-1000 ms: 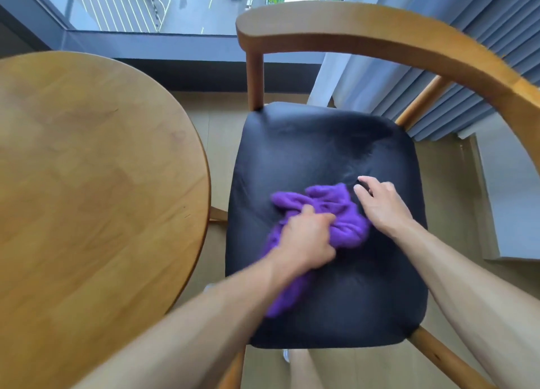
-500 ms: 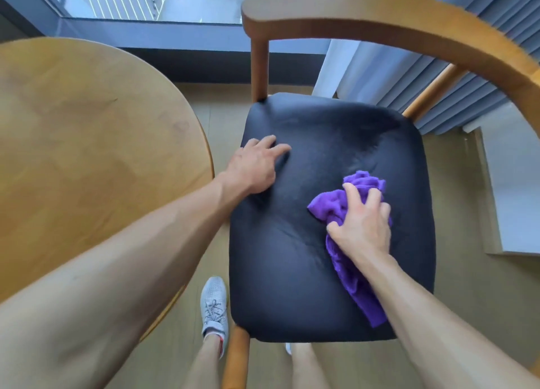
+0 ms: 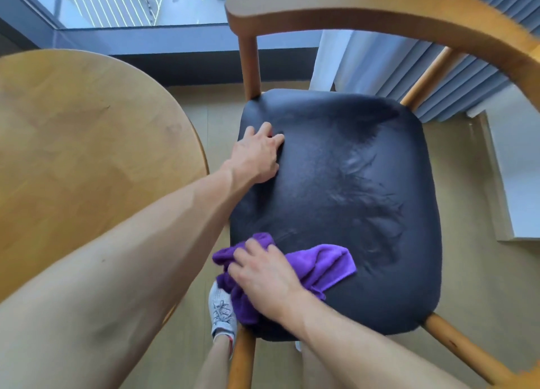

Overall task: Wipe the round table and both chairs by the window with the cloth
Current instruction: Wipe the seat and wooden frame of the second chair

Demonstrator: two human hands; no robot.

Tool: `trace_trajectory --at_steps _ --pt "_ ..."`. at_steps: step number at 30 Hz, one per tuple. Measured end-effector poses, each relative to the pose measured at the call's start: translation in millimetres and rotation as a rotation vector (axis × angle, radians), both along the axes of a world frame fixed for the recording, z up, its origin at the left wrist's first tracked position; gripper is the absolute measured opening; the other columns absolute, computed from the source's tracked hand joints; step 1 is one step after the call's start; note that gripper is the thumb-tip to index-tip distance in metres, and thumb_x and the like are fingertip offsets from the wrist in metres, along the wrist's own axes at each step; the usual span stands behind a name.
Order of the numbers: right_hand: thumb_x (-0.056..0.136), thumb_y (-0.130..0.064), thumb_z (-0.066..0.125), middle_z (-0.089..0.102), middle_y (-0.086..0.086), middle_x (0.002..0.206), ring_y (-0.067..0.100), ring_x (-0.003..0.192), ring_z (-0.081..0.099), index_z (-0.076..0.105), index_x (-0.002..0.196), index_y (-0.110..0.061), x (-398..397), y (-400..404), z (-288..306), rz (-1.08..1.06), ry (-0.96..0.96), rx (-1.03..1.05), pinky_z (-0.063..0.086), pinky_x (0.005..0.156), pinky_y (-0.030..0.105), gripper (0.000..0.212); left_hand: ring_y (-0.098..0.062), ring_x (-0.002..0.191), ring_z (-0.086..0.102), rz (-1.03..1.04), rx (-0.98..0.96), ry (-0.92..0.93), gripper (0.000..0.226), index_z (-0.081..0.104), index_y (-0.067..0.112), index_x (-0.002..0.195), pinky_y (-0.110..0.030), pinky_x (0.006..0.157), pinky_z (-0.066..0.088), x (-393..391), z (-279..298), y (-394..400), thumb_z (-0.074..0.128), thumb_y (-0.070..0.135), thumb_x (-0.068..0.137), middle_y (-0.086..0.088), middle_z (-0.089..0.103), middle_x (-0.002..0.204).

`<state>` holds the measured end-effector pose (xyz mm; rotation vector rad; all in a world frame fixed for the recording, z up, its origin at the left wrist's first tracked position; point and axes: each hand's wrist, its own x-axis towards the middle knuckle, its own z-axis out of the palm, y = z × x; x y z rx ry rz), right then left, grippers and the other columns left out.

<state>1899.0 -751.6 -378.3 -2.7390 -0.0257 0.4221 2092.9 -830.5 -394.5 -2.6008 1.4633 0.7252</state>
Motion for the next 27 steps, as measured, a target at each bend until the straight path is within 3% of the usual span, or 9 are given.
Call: trace_trajectory --at_steps 3,6,8,13,17,20,23,27 --pt "0.091 -0.024 0.045 0.055 0.002 0.113 0.030 0.111 0.048 0.061 0.103 -0.024 16.7 -53.4 -6.4 -0.280 -0.063 -0.096 0.034 0.066 0.037 0.020 -0.031 0.117 0.044 -0.024 -0.004 -0.006 0.048 0.048 0.026 0.139 -0.040 0.080 0.046 5.3 1.1 -2.8 0.059 0.025 0.092 -0.003 0.041 0.132" --pt "0.086 -0.016 0.050 0.049 0.001 0.122 0.029 0.115 0.041 0.057 0.113 -0.023 38.5 -110.0 -10.1 -0.615 -0.037 -0.211 0.036 0.062 0.034 0.029 -0.034 0.116 0.047 0.006 0.002 0.054 0.046 0.053 0.027 0.138 -0.043 0.092 0.045 10.9 5.3 -10.0 0.042 0.017 0.095 -0.005 0.044 0.131" --pt "0.082 -0.013 0.054 0.050 0.000 0.123 0.028 0.115 0.039 0.056 0.117 -0.021 48.2 -119.0 -12.7 -0.717 -0.017 -0.181 0.039 0.064 0.034 0.036 -0.036 0.116 0.049 0.006 0.028 0.084 0.047 0.056 0.027 0.137 -0.044 0.097 0.043 16.1 8.0 -12.7 0.038 0.016 0.095 -0.006 0.045 0.132" --pt "0.080 -0.016 0.055 0.053 -0.003 0.120 0.028 0.112 0.042 0.058 0.116 -0.024 60.2 -64.3 -14.4 -0.617 -0.072 -0.112 0.041 0.061 0.033 0.037 -0.038 0.118 0.049 -0.019 0.095 0.111 0.043 0.056 0.027 0.136 -0.043 0.093 0.042 22.0 11.4 -21.5 0.035 0.020 0.099 -0.007 0.044 0.135" --pt "0.079 -0.017 0.056 0.054 0.001 0.111 0.029 0.109 0.048 0.058 0.101 -0.022 39.6 0.7 -7.0 -0.321 -0.017 -0.028 0.043 0.056 0.031 0.022 -0.038 0.120 0.043 0.036 0.110 0.063 0.042 0.047 0.023 0.137 -0.043 0.088 0.044 5.8 10.1 -21.2 0.049 0.035 0.097 -0.007 0.039 0.134" --pt "0.065 -0.025 0.070 0.059 -0.005 0.098 0.023 0.096 0.059 0.059 0.089 -0.028 -7.7 29.1 1.6 -0.153 0.074 0.035 0.042 0.048 0.028 0.026 -0.036 0.120 0.038 0.046 0.136 -0.031 0.080 0.036 0.022 0.135 -0.050 0.080 0.055 -18.5 3.8 -19.7 0.071 0.062 0.076 -0.007 0.032 0.135" --pt "0.054 -0.026 0.075 0.058 -0.008 0.094 0.020 0.089 0.061 0.055 0.087 -0.030 -57.9 12.7 2.8 -0.093 0.155 0.033 0.037 0.043 0.027 0.038 -0.037 0.119 0.037 0.069 0.124 -0.089 0.098 0.033 0.018 0.134 -0.050 0.075 0.056 -34.9 -0.6 -25.5 0.080 0.066 0.063 -0.010 0.030 0.136" --pt "0.069 -0.021 0.060 0.056 -0.004 0.093 0.025 0.092 0.058 0.054 0.088 -0.028 -100.0 -62.6 2.6 -0.229 0.208 -0.144 0.039 0.040 0.029 0.021 -0.040 0.120 0.035 0.158 0.180 -0.102 0.096 0.030 0.014 0.138 -0.045 0.068 0.051 -42.2 -4.8 -33.9 0.084 0.053 0.069 -0.013 0.026 0.139"
